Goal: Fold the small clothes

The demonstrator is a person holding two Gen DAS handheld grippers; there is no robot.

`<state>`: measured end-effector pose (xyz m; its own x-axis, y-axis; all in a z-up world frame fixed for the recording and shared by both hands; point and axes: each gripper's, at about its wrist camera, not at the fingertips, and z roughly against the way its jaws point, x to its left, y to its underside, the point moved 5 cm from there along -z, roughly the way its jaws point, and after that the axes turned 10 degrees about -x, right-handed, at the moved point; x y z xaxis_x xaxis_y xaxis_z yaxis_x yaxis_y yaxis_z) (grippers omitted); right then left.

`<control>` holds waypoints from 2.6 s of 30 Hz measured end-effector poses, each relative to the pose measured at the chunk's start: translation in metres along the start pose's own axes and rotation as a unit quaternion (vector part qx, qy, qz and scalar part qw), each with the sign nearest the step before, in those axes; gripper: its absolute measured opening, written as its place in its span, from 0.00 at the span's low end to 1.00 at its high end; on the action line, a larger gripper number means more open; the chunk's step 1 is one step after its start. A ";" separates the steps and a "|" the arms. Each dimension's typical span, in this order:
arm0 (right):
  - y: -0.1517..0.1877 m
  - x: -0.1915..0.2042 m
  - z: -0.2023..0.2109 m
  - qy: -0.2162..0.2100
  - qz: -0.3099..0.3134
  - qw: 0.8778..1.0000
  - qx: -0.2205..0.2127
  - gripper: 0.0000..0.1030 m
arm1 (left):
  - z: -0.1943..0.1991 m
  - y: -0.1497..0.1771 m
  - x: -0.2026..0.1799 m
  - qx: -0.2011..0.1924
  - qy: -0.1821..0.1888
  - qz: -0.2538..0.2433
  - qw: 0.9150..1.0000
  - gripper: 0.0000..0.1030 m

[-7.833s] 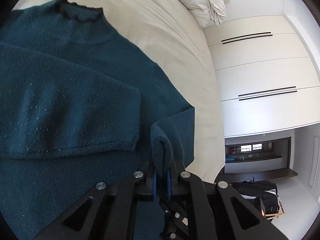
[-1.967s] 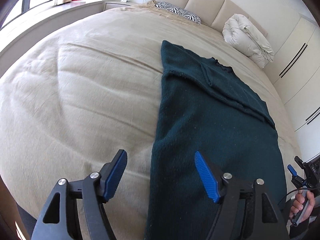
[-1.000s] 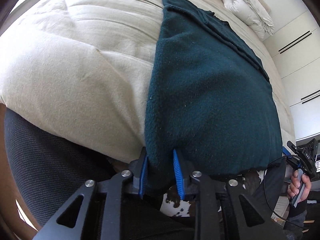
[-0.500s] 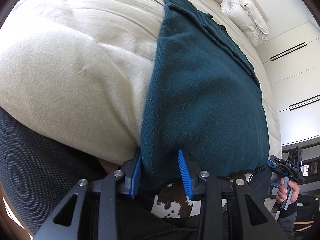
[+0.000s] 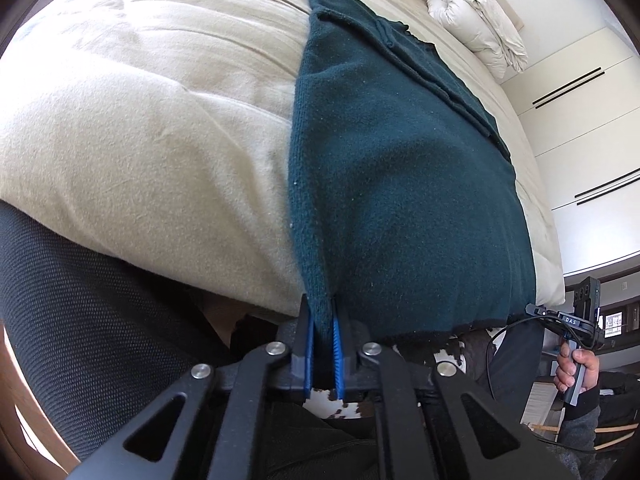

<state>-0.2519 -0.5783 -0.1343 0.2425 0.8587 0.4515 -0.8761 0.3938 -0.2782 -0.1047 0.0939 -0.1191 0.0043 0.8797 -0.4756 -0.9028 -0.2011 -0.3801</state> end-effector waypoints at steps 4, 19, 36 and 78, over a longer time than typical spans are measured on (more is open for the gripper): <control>0.003 0.007 0.022 -0.019 -0.003 0.999 -0.032 0.05 | 0.011 -0.004 -0.002 -0.009 0.022 0.014 1.000 0.08; 0.005 0.012 0.074 -0.089 -0.062 0.989 -0.100 0.05 | 0.032 -0.004 -0.007 -0.025 0.083 0.057 0.995 0.07; -0.061 0.035 0.095 -0.179 -0.095 0.963 -0.177 0.05 | 0.052 -0.059 -0.032 -0.102 0.173 0.102 0.974 0.06; -0.402 0.077 -0.059 -0.155 -0.154 0.946 -0.241 0.06 | -0.080 -0.368 -0.027 -0.178 0.170 0.177 0.953 0.06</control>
<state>0.1434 -0.6512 -0.0383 0.2560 0.5715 0.7797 -0.4749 0.7769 -0.4135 0.2621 0.1093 -0.0298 -0.0802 0.5509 -0.8307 -0.6713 -0.6459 -0.3635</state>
